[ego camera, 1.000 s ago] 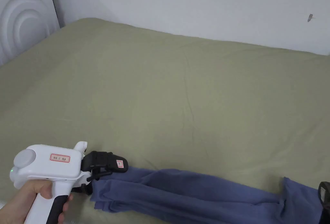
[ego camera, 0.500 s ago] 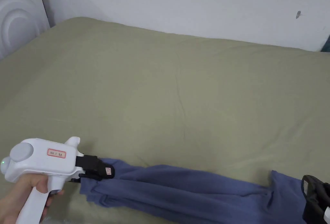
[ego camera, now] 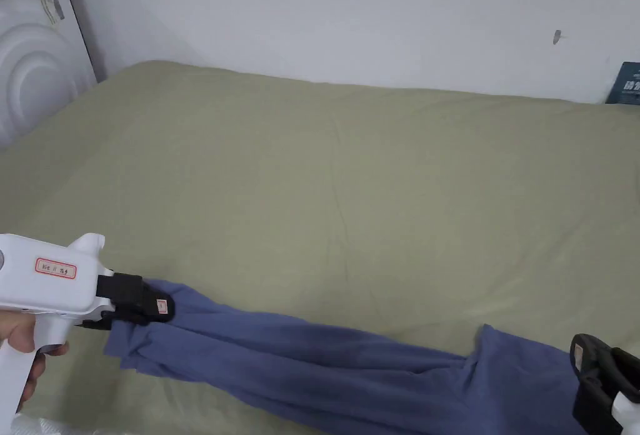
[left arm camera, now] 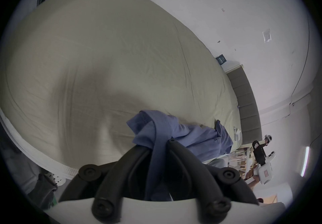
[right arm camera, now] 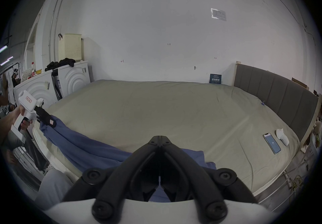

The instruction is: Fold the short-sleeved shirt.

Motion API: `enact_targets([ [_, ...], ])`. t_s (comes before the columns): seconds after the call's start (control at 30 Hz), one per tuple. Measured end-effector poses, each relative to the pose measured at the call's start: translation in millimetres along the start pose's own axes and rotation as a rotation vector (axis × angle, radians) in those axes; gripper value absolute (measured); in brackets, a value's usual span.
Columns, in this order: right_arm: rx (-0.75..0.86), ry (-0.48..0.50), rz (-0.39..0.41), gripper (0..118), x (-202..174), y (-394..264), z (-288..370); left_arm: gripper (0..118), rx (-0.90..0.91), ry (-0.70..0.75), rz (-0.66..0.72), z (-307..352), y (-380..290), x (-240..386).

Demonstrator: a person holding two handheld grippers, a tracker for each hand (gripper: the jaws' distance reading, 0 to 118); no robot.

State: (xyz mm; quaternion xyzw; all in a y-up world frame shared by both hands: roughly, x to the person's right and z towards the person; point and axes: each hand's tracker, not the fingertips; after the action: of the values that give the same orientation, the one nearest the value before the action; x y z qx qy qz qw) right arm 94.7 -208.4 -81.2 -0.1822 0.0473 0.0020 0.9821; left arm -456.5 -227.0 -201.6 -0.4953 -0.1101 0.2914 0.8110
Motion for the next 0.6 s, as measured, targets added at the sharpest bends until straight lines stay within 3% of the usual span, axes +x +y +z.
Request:
enact_targets([
  [0.3, 0.023, -0.006, -0.062, 2, 27, -7, 22, 7, -0.069, 0.019, -0.201, -14, -27, 130],
  [0.6, -0.018, -0.045, -0.17, 2, 57, -23, 30, 7, -0.167, 0.133, -0.338, -139, -65, 226],
])
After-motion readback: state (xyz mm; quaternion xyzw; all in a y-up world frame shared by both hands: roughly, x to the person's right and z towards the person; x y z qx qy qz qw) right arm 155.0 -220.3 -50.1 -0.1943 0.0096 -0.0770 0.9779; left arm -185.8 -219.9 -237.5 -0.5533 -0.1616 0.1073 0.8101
